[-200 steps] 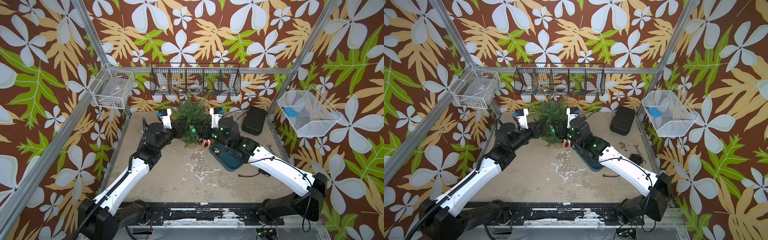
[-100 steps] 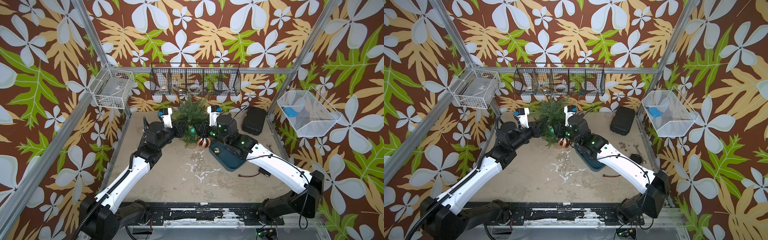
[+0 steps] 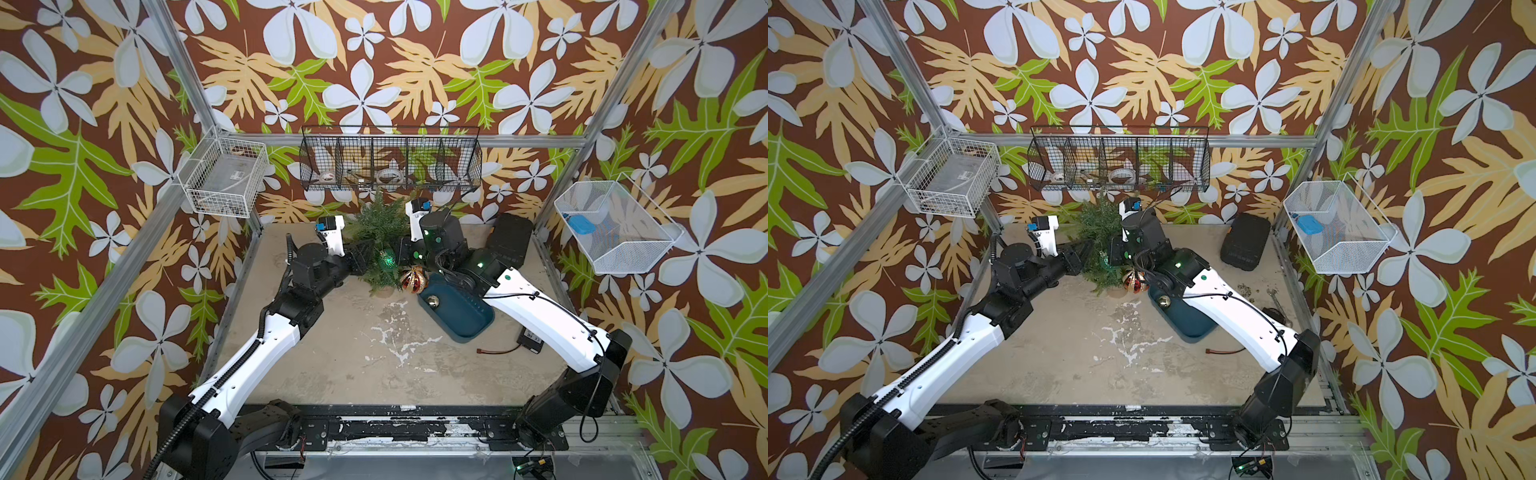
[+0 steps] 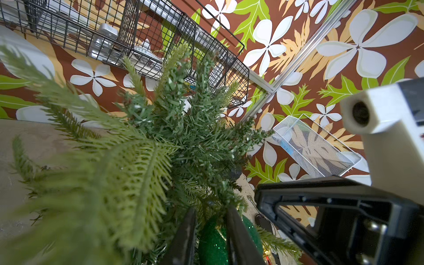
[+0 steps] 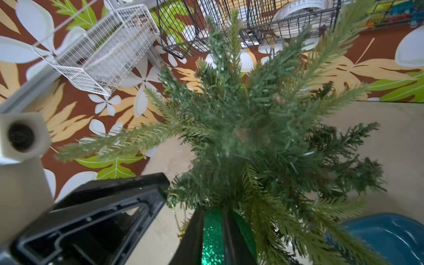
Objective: Decorate the small christmas tree with ornaments
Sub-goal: Hang an ornament on the christmas tree.
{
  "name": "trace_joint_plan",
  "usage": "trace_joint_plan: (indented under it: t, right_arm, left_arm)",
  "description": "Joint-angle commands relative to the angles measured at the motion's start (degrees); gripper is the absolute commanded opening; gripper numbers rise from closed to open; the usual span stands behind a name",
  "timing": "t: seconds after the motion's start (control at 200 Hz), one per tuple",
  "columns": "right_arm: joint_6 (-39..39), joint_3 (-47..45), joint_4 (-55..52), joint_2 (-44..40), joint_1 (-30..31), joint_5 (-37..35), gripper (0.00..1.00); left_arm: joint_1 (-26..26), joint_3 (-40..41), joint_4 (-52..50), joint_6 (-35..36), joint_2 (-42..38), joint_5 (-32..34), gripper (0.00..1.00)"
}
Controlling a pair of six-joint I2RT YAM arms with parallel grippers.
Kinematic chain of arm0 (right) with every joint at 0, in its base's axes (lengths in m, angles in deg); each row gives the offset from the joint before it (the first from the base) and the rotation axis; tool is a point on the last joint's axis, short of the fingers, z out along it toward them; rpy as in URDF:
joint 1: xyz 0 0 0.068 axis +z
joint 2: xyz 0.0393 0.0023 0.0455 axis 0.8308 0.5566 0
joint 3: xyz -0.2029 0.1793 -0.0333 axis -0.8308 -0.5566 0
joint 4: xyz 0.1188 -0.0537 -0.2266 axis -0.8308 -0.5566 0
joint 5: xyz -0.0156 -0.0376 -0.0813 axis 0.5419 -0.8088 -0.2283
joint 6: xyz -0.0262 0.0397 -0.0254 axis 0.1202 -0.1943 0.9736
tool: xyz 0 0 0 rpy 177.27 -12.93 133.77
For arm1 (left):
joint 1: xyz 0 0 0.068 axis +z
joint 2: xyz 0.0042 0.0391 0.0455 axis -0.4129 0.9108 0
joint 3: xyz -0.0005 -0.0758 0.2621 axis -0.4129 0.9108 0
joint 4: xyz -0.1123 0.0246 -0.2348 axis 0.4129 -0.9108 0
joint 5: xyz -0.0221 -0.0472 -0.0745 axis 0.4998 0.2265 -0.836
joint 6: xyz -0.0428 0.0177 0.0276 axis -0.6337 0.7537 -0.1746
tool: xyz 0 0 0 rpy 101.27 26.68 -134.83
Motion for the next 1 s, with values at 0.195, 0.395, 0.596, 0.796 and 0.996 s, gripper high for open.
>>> trace_joint_plan:
  t: [0.195, 0.395, 0.596, 0.796, 0.996]
  right_arm:
    - [2.8, 2.0, -5.5, 2.4, 0.0, 2.5, 0.20]
    - [2.9, 1.3, -4.2, 0.8, 0.1, 5.5, 0.20]
    - [3.0, 1.0, -3.8, 0.6, 0.1, 7.7, 0.20]
    - [3.0, 0.9, -3.2, 0.0, 0.1, 8.0, 0.21]
    - [2.8, -0.2, -2.2, -1.9, 0.1, 6.7, 0.27]
  left_arm:
    - [0.0, -0.6, 1.3, 0.1, 0.5, -0.3, 0.26]
    - [0.0, -0.6, 1.4, 0.1, 0.6, -0.4, 0.26]
    - [0.0, -0.4, 1.6, -0.3, 0.7, -0.4, 0.26]
    - [0.0, -0.1, 1.3, -0.3, 0.3, -0.3, 0.26]
    - [0.0, 0.7, 1.1, -0.2, -1.0, 0.5, 0.30]
